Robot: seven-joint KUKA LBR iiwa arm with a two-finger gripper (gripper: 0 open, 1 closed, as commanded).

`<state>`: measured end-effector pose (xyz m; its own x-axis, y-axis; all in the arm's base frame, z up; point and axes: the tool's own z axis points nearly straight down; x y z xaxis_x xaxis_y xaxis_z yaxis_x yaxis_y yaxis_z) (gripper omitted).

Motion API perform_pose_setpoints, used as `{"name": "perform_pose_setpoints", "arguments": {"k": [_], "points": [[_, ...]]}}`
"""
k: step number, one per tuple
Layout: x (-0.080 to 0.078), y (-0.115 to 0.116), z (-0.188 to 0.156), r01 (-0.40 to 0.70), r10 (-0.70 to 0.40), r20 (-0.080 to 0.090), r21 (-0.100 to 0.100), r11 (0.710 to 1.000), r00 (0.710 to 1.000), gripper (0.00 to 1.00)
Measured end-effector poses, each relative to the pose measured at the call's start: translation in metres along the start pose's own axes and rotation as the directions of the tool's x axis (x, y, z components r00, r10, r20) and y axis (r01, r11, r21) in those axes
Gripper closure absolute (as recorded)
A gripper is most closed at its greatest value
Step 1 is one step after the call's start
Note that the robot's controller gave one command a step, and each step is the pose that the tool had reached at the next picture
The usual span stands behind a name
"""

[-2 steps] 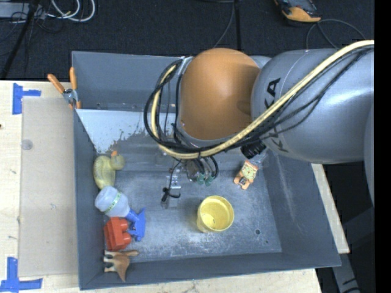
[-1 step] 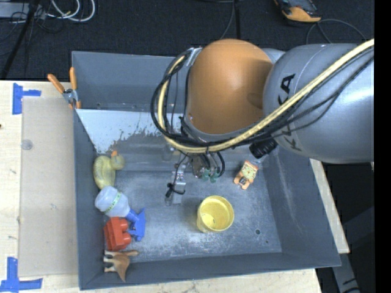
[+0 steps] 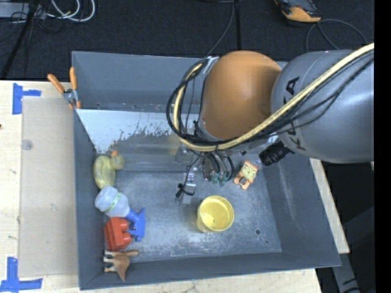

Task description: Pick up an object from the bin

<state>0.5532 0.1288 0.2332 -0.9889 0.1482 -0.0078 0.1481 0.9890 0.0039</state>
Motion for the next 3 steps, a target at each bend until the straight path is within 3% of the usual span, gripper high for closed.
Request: {"name": "perform_pose_setpoints", "arguments": {"k": [1,2,3], "points": [[0.02,-0.024,0.027,0.113,-0.113,-0.021,0.007,0.994,0.993,0.0],[0.03,-0.054,0.029,0.253,-0.253,-0.007,0.001,0.968,0.968,0.0],[0.041,-0.089,0.06,0.328,-0.328,-0.016,0.001,0.945,0.944,0.0]]}}
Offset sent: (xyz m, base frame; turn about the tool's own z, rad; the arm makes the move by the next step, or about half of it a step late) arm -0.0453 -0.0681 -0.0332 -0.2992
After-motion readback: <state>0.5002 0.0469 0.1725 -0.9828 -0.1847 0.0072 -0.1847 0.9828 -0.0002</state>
